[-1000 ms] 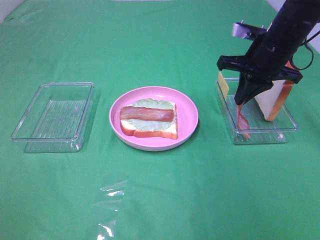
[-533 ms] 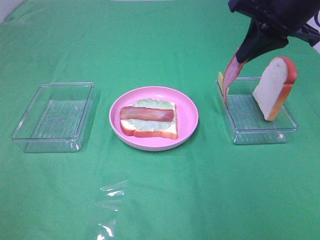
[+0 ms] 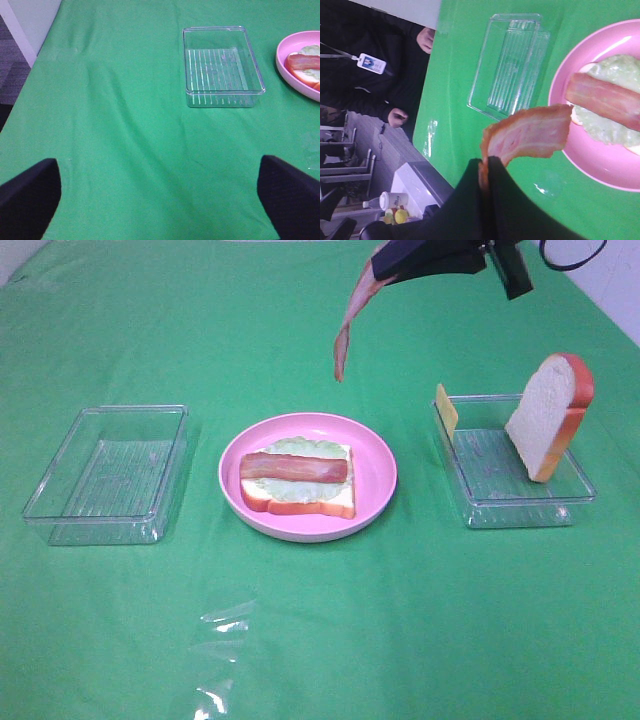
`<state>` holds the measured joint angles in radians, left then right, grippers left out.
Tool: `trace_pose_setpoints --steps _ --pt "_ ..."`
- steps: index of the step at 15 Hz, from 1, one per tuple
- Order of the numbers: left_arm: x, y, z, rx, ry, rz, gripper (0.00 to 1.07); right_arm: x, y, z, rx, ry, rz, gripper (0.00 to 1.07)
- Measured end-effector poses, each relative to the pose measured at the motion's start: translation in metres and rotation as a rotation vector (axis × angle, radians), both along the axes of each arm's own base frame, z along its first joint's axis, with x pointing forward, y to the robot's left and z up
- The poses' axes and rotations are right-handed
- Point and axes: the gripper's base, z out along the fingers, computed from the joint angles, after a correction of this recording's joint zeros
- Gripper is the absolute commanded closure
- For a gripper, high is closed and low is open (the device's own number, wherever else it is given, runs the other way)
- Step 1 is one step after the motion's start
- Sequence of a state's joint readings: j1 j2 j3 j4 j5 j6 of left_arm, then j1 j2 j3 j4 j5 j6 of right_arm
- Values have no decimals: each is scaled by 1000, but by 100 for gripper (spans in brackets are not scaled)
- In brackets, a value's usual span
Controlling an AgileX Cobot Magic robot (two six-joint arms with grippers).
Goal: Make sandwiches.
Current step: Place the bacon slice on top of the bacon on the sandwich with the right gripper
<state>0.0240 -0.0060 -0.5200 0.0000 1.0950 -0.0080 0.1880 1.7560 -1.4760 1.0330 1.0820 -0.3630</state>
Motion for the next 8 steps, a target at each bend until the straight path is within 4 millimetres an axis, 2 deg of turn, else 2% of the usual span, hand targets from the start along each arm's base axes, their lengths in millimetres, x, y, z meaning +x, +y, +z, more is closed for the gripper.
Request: trace_pose_setpoints --steps 4,8 --pt "0 0 0 0 0 0 6 10 42 -45 22 77 88 107" --pt "0 0 0 0 0 0 6 22 77 -79 21 109 147 107"
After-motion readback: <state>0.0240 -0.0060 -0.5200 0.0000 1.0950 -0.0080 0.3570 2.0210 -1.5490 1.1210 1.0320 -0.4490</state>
